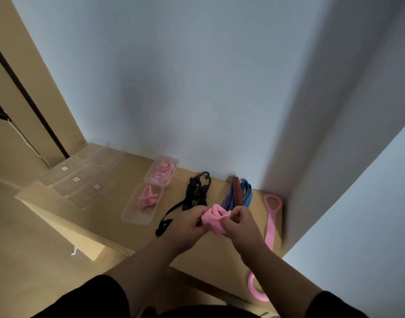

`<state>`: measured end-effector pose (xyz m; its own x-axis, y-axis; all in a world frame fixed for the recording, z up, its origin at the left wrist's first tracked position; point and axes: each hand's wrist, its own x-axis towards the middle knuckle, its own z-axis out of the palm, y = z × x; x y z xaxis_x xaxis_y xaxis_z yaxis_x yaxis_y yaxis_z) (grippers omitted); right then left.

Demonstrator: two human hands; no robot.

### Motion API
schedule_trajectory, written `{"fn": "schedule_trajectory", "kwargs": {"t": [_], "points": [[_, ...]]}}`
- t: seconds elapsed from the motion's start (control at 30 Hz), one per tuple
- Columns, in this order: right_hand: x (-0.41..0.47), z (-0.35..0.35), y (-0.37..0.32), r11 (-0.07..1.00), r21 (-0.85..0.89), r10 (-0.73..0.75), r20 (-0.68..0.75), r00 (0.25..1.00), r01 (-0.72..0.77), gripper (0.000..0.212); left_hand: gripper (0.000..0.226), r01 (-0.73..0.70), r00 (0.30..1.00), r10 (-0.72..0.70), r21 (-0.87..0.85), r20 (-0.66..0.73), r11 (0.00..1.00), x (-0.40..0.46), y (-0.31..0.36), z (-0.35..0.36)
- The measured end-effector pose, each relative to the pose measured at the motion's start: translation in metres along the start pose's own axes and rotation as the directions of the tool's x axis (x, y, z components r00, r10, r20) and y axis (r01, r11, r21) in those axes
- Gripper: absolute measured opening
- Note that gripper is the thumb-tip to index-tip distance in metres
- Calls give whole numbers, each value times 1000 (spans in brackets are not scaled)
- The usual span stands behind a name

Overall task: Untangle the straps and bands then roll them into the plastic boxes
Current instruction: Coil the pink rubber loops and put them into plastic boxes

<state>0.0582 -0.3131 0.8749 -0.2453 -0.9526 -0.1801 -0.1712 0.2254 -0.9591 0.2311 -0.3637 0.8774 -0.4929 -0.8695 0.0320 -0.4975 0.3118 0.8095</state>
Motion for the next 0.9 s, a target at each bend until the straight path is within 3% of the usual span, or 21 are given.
{"fn": "schedule_trajectory", "kwargs": {"t": [0.13, 0.3, 0.47, 0.63, 0.8, 0.9], "points": [[4, 13, -3, 1000, 2, -14, 58, 998, 14, 21, 28, 56, 998, -54, -136, 19, 989, -6, -14, -19], [13, 36, -8, 999, -37, 16, 217, 976, -8, 46, 34, 184, 982, -188, -334, 21, 924, -20, -33, -44], [27, 72, -16, 989, -145, 32, 292, 956, 11, 21, 34, 235, 968, -249, -476, 35, 848, -30, -71, -72], [48, 121, -23, 933, -345, 3, 295, 955, 104, 27, 37, 251, 964, -265, -411, 22, 877, -28, -107, -108], [73, 172, -33, 839, -496, -52, 340, 939, 226, 23, 29, 196, 980, -199, -206, 7, 959, -14, -155, -148], [86, 199, -37, 775, -577, -47, 356, 933, 259, 22, 33, 247, 969, -245, -123, 29, 961, -5, -179, -169]]}}
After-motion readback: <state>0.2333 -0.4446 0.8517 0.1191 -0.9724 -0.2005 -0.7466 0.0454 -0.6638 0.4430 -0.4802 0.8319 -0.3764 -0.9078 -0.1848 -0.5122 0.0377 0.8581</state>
